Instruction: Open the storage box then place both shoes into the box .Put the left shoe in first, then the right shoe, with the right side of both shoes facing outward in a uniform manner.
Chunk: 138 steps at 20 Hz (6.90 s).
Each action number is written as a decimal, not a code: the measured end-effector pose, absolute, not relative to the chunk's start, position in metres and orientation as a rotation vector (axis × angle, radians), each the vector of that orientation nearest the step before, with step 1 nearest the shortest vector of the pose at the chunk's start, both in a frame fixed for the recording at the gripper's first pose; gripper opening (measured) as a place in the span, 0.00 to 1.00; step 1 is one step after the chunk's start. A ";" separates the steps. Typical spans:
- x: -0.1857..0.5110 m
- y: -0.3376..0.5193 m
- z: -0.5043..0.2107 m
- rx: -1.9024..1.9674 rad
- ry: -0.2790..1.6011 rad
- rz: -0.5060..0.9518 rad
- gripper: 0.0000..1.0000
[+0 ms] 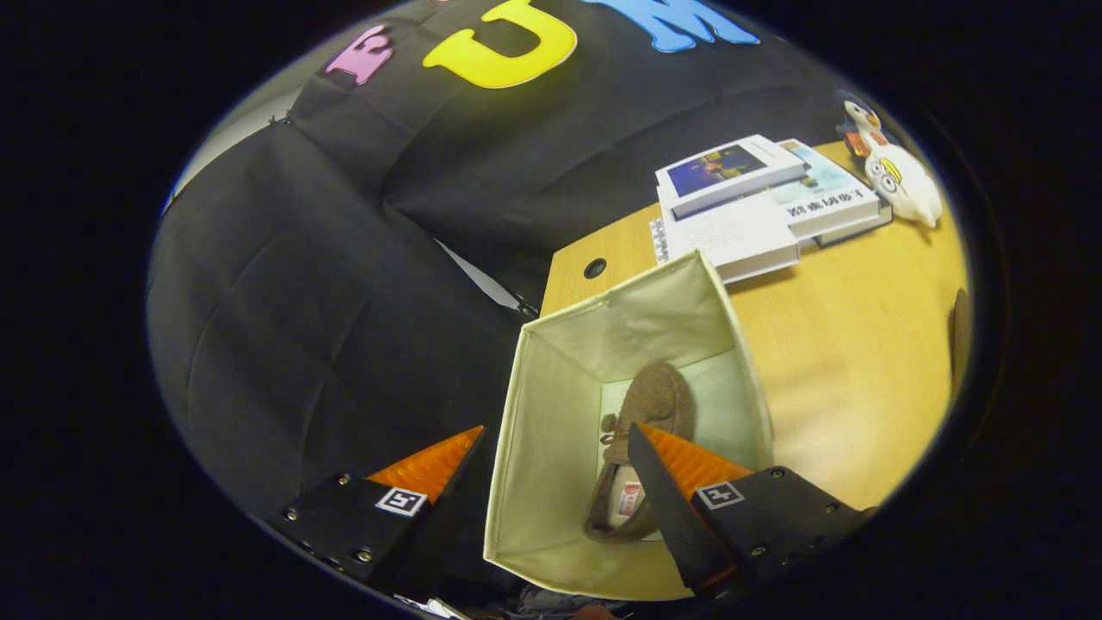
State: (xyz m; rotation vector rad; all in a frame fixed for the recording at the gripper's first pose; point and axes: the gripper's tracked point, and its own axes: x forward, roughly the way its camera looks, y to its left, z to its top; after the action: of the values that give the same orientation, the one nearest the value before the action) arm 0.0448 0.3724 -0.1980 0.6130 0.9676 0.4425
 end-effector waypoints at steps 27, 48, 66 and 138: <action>0.035 0.031 -0.203 0.347 0.848 0.104 0.98; -0.044 -0.087 -0.309 0.188 1.044 0.031 0.98; -0.036 -0.067 -0.367 0.259 1.168 0.099 0.69; 0.044 0.199 -0.123 0.428 0.742 0.209 0.98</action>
State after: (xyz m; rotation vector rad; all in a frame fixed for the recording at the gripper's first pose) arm 0.0436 0.1991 -0.1226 0.4275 0.7424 0.2085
